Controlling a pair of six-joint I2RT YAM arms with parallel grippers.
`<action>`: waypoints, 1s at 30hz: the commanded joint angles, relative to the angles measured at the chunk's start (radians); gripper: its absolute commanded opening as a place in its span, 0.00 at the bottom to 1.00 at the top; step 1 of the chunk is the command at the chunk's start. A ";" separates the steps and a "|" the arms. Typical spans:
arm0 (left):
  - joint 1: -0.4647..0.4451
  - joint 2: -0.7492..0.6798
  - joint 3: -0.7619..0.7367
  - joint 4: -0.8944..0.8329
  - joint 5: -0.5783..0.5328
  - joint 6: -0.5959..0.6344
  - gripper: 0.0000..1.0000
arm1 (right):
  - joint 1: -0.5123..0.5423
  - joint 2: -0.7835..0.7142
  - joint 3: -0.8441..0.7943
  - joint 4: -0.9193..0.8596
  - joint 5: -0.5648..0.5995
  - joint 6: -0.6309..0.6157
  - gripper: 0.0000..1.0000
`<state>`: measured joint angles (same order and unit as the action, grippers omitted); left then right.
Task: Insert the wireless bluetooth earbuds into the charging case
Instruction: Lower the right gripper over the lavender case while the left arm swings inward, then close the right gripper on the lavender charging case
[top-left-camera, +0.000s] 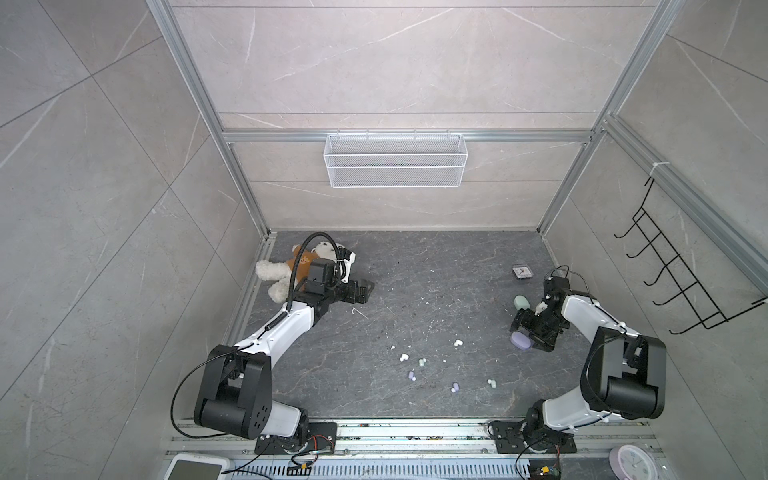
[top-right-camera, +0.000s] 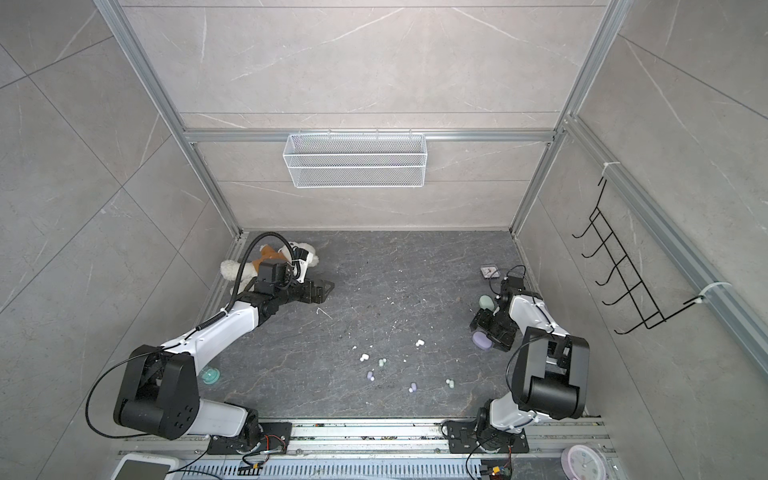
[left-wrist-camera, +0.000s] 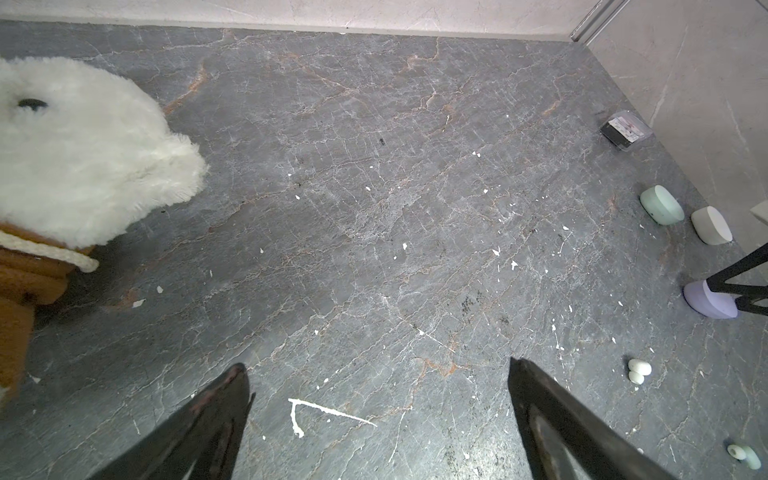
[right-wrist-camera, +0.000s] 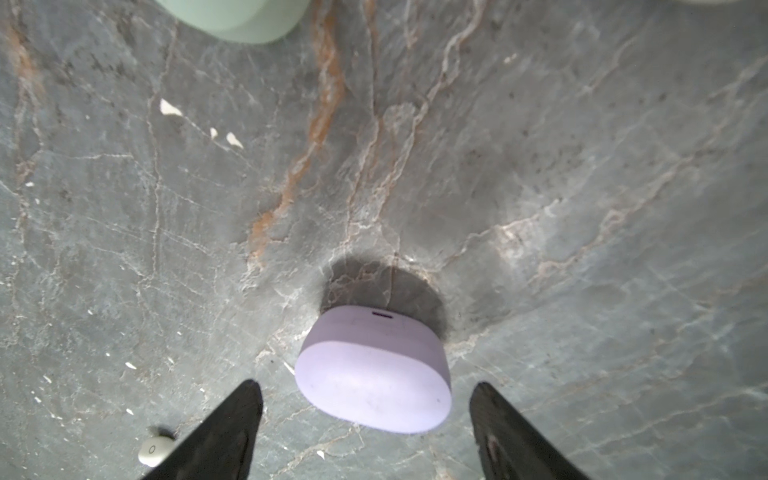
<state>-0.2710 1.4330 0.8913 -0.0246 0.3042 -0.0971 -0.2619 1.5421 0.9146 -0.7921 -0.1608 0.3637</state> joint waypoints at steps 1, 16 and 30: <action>-0.005 -0.028 0.004 -0.001 0.004 0.031 0.99 | 0.014 0.030 -0.017 -0.008 0.012 0.036 0.81; -0.006 -0.017 0.004 -0.005 0.006 0.039 0.99 | 0.042 0.035 -0.029 0.008 0.065 0.092 0.77; -0.006 -0.019 0.004 -0.011 0.005 0.043 0.99 | 0.044 0.026 -0.016 0.018 0.074 0.099 0.73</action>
<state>-0.2752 1.4330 0.8913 -0.0296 0.3050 -0.0914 -0.2226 1.5784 0.8894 -0.7750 -0.1005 0.4496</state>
